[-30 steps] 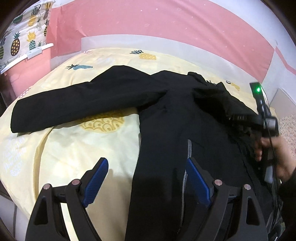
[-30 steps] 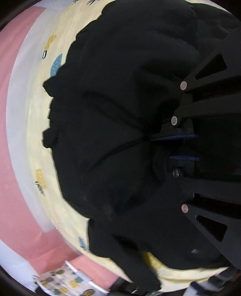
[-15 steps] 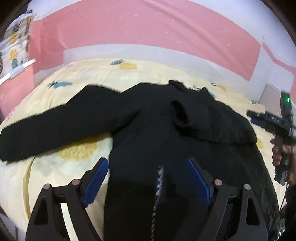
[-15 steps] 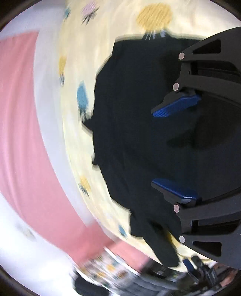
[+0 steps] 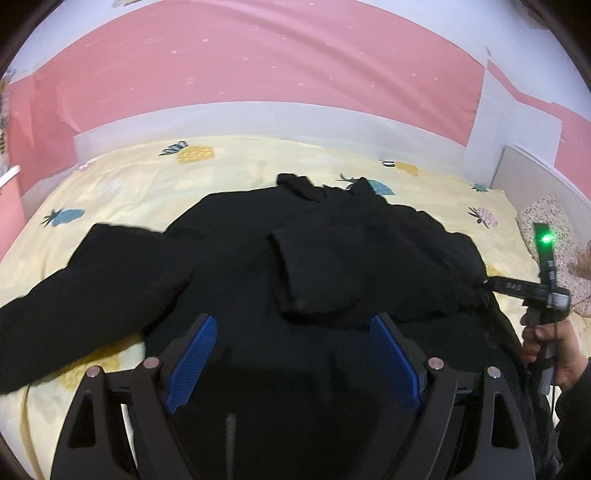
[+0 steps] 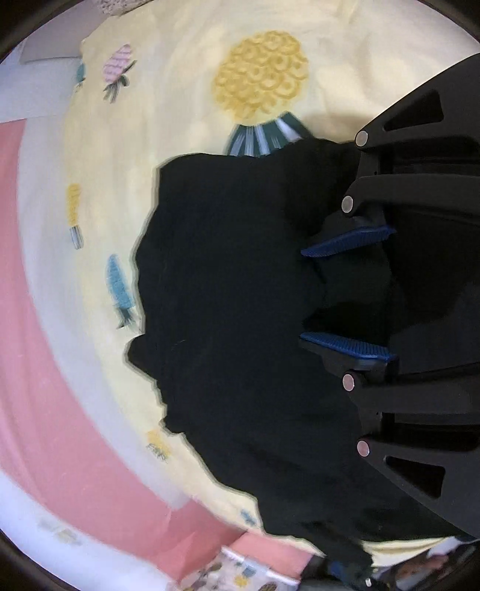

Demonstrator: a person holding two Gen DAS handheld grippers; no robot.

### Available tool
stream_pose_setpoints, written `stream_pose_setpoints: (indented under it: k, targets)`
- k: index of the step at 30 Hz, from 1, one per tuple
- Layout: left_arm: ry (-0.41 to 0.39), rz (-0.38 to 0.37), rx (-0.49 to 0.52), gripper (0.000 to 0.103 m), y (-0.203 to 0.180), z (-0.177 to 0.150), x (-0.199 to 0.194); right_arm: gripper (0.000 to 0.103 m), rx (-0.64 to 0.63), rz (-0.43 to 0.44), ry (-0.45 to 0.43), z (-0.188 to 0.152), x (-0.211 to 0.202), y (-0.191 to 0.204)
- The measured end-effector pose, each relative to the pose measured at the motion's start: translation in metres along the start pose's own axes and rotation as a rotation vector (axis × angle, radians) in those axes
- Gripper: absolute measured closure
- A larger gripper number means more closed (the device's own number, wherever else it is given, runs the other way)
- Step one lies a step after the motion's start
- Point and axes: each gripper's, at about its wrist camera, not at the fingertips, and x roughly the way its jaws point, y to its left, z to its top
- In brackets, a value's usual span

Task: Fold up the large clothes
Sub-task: 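Lay the held sleeve across the coat body, open the right tool, then grasp the other coat sleeve with the left tool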

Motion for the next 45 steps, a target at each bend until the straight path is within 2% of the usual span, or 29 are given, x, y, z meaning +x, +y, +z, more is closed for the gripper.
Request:
stream_pose_setpoints:
  k: [2,4,5,8,11,14,18,23,25,32,38,45]
  targets:
    - [-0.005,-0.006,0.006,0.016,-0.005,0.008,0.015,0.059,0.02,-0.027,-0.04,0.004,-0.005,-0.006]
    - [0.005,0.001,0.021,0.018,-0.01,0.013,0.035,0.06,0.017,-0.055,0.025,0.002,0.012,-0.014]
    - [0.019,0.015,0.031,0.025,-0.012,0.015,0.046,0.06,0.004,-0.067,0.059,-0.001,0.022,-0.013]
    - [0.106,0.091,0.039,0.04,-0.01,0.015,0.091,0.06,-0.038,-0.09,0.049,-0.002,0.026,-0.005]
    - [0.163,0.161,0.003,0.04,0.006,0.008,0.125,0.06,-0.021,-0.074,0.05,-0.002,0.022,-0.006]
    - [0.169,0.171,-0.042,0.04,0.023,0.006,0.127,0.06,-0.031,-0.071,0.045,-0.006,0.014,-0.005]
    - [0.148,0.205,-0.005,0.042,0.021,0.006,0.101,0.06,-0.022,-0.061,0.022,-0.015,-0.007,0.006]
    - [0.077,0.169,-0.002,0.042,0.022,-0.003,0.032,0.06,-0.06,-0.042,-0.068,-0.031,-0.054,0.046]
    - [0.039,0.158,0.008,0.042,0.021,-0.011,-0.001,0.056,-0.08,-0.034,-0.097,-0.039,-0.07,0.064]
    - [-0.022,0.116,-0.008,0.041,0.031,-0.048,-0.088,0.053,-0.143,-0.026,-0.164,-0.09,-0.124,0.117]
    - [-0.028,0.118,-0.056,0.041,0.049,-0.081,-0.123,0.053,-0.186,-0.035,-0.173,-0.138,-0.143,0.145]
    - [-0.005,0.158,-0.121,0.041,0.076,-0.114,-0.14,0.053,-0.205,-0.02,-0.115,-0.177,-0.141,0.16]
